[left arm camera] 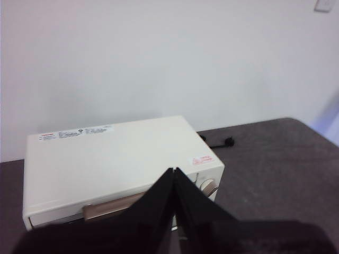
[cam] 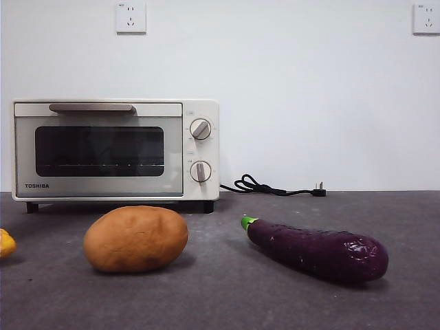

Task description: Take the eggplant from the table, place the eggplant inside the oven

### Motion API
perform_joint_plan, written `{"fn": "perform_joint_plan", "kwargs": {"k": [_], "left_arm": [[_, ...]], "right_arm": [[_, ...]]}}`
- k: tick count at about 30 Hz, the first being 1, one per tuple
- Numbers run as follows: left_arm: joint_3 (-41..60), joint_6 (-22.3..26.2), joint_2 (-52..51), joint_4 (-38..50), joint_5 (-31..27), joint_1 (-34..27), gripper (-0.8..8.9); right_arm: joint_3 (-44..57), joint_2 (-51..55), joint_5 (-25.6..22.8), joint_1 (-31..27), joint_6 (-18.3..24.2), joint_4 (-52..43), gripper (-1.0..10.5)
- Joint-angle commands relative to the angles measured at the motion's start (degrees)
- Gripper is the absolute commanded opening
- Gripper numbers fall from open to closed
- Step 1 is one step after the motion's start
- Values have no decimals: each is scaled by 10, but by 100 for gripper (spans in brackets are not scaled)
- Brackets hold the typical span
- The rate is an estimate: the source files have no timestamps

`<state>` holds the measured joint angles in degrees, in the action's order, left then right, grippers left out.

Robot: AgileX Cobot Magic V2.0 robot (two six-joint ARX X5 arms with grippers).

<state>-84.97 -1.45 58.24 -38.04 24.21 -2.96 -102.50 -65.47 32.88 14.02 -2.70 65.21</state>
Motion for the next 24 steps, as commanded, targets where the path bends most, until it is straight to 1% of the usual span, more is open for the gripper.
{"fn": "perform_joint_plan", "kwargs": {"k": [1,5,14,19,24], "left_arm": [[-2,29,19,10,1,-1,-5],[-2,47,65,18,-2,-5,-5],[-2,47,212,70,2,-14,-5],[-2,47,289,95,2,-13,-5],[-2,74,344,105,1,-4,-5]], "right_arm": [[-2,0,1,10,9,13,576],[-2,0,0,25,16,36,575],[-2,0,-5,40,18,41,571],[-2,-1,-19,40,20,41,571],[-2,-1,-35,40,28,41,568]]}}
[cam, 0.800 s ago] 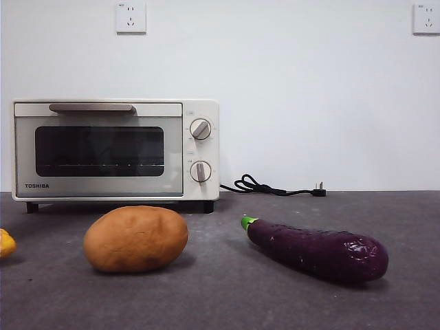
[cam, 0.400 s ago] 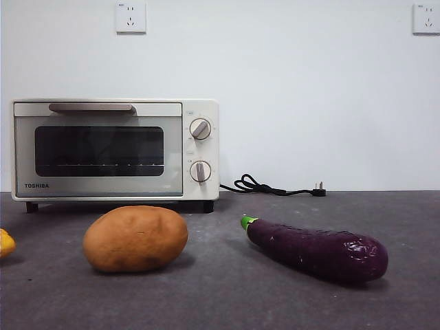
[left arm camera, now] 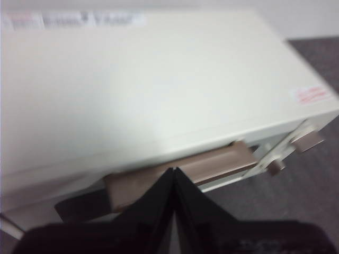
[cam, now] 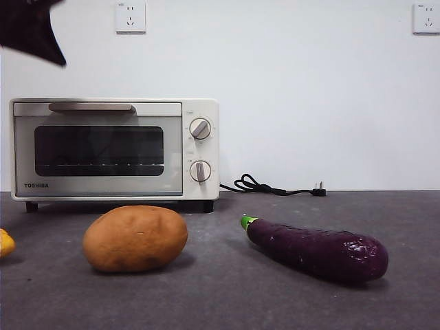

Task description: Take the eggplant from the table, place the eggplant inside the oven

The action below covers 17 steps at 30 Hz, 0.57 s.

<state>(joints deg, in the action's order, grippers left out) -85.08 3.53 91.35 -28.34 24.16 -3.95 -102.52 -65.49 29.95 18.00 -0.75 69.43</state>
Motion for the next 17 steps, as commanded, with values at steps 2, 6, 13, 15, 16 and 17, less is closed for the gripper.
{"fn": "perform_joint_plan", "kwargs": {"k": [2,6,13,15,16,17], "left_arm": [[-1,35,26,11,-7,9,-5],[-1,42,43,27,-19,16,-5],[-1,67,45,62,-50,31,-5],[-1,75,47,63,-52,36,-5],[-1,76,50,65,-52,36,-5],[-1,76,52,66,-51,37,-5]], "right_arm": [[-2,-3,-10,1,9,-1,568],[-2,-7,-10,1,10,3,568],[-2,-16,-10,1,10,13,568],[-2,-18,-10,1,10,14,568],[-2,-18,-10,1,10,13,568],[-2,-19,-10,1,10,13,568]]}}
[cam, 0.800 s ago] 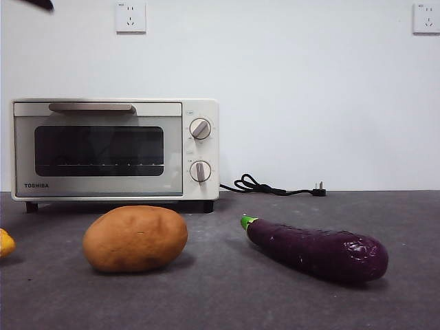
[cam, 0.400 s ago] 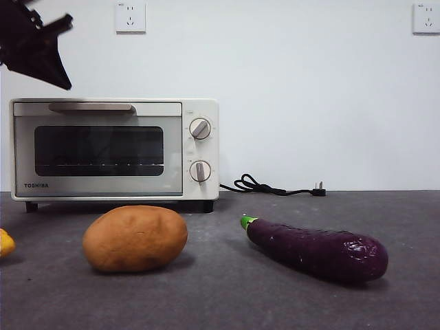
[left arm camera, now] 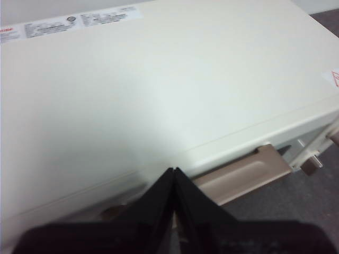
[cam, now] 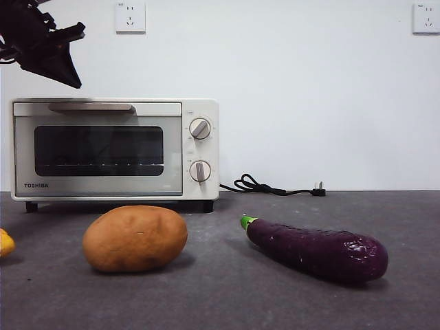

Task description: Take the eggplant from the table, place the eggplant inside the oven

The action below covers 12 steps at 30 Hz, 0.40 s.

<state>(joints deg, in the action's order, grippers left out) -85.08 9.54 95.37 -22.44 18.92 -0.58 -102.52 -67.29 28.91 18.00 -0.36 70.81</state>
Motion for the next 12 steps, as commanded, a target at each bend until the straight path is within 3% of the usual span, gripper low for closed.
{"fn": "perform_joint_plan", "kwargs": {"k": [1,12], "left_arm": [[-1,16,15,7,1,3,-5],[-1,16,63,-8,2,5,-5]], "right_arm": [[-2,-1,0,1,6,-1,567],[-2,-1,-1,1,6,-2,567]]}}
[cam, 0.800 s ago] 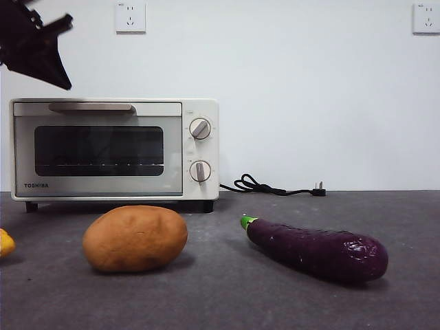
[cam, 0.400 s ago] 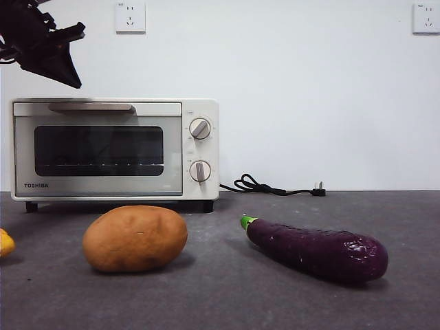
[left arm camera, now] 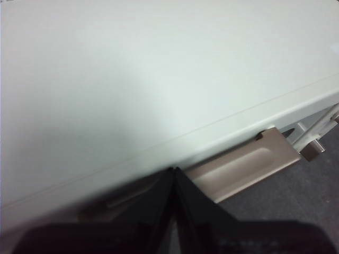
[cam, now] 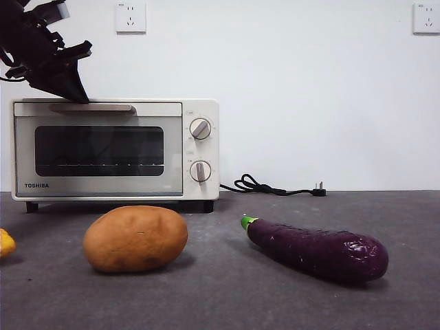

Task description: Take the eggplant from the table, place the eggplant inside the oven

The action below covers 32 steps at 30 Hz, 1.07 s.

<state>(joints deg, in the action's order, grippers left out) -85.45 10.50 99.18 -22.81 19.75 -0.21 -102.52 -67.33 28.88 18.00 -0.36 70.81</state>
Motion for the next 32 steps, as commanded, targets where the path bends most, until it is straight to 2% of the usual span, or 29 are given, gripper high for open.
{"fn": "perform_joint_plan", "kwargs": {"k": [1,6,24,32], "left_arm": [[3,6,29,-10,-6,2,-5],[3,6,32,-46,17,11,-5],[3,7,28,-184,17,92,-5],[2,0,-32,-207,17,134,-5]], "right_arm": [[-2,-1,-2,1,6,-3,568],[-2,-4,-5,0,6,-7,568],[-2,-18,-15,0,20,-12,567],[-2,-18,-15,0,20,-14,567]]}}
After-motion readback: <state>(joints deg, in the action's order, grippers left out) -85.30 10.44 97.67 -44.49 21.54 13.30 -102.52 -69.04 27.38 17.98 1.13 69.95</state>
